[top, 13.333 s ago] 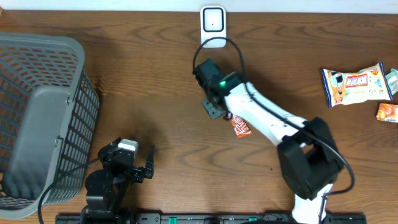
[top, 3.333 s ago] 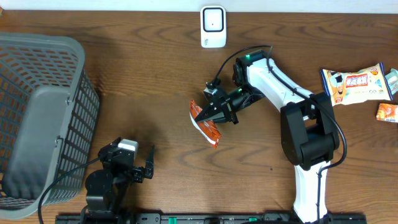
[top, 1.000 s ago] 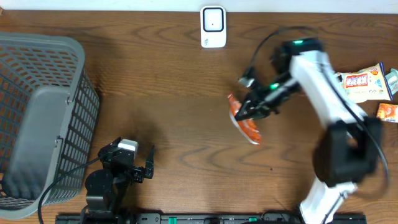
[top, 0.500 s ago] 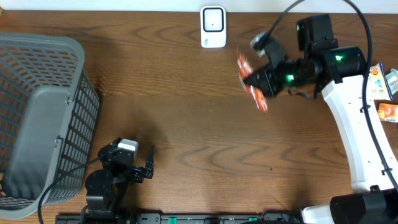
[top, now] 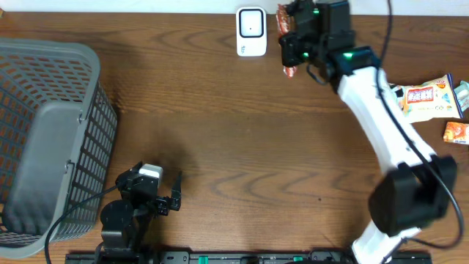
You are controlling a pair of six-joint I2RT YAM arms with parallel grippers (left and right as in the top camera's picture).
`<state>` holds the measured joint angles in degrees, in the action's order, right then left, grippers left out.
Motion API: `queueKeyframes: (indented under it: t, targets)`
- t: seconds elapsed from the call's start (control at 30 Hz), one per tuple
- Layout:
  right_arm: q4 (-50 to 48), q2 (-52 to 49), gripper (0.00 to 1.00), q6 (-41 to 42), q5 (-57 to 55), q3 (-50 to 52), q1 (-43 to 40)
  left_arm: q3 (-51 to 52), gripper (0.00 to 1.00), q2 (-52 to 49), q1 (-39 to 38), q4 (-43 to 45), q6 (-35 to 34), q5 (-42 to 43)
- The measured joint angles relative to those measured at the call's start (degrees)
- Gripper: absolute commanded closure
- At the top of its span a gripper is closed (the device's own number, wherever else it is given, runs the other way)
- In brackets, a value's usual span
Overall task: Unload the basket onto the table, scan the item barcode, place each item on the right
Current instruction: 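Carry the red chocolate bar up close to the white scanner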
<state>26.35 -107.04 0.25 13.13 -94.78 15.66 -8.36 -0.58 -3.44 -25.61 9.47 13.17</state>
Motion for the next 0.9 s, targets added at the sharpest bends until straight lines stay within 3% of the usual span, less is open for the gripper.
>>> queueKeyframes:
  t: [0.17, 0.6, 0.9]
  targets:
    - [-4.2, -8.2, 0.99, 0.8, -3.0, -5.6, 0.6, 0.0, 0.02, 0.0, 0.0, 0.0, 0.0, 0.0]
    - [-5.8, -31.0, 0.99, 0.8, -8.5, -34.8, 1.7, 0.0, 0.02, 0.0, 0.0, 0.0, 0.0, 0.0]
    - [-10.4, -39.0, 0.99, 0.8, -13.4, -37.4, 5.2, 0.0, 0.02, 0.0, 0.0, 0.0, 0.0, 0.0]
